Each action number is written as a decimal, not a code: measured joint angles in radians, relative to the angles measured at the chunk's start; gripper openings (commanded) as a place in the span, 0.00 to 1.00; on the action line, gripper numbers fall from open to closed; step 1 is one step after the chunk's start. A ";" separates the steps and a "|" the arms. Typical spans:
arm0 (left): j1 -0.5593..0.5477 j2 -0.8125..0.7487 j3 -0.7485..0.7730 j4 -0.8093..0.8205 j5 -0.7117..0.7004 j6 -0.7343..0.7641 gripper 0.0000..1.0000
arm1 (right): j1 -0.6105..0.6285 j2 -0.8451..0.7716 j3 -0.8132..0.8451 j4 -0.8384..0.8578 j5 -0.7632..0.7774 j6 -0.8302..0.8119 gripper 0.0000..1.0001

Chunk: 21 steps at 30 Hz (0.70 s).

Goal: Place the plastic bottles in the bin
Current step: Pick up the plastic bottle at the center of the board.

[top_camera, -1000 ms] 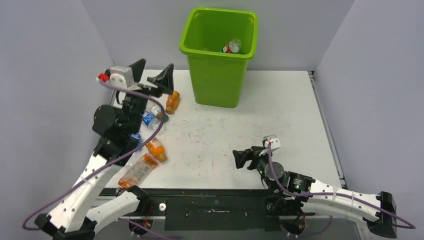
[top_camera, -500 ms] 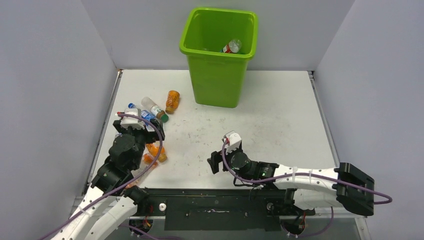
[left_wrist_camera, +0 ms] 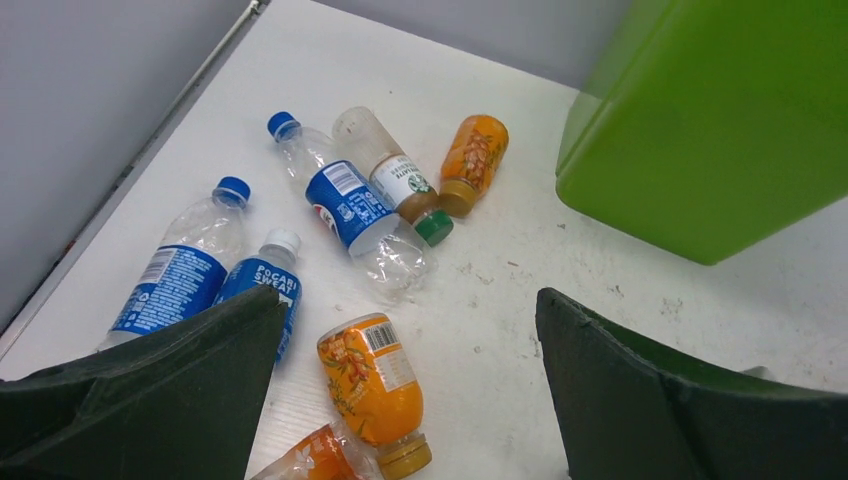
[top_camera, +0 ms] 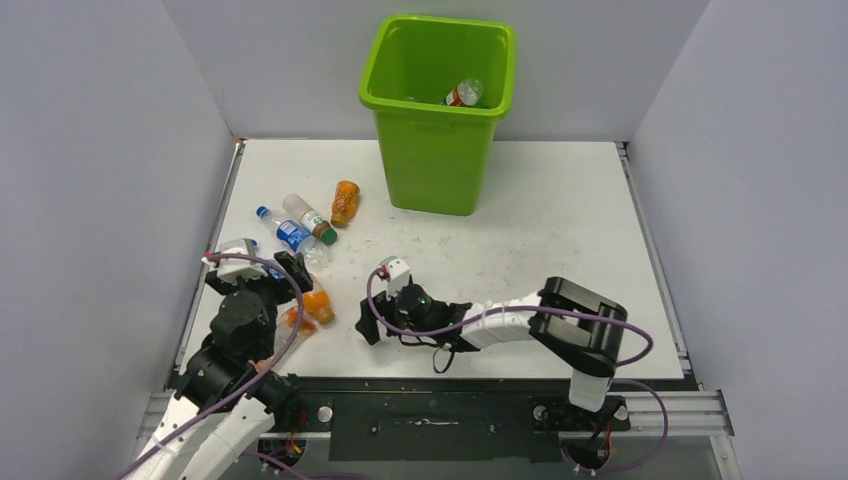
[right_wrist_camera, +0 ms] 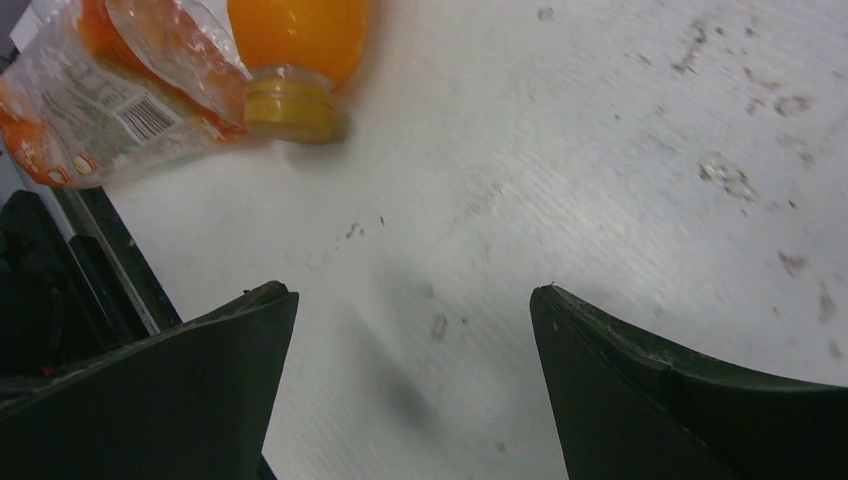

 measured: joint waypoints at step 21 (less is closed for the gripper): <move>0.005 -0.083 -0.063 0.036 -0.041 0.002 0.96 | -0.061 0.393 0.433 0.040 -0.249 0.021 0.96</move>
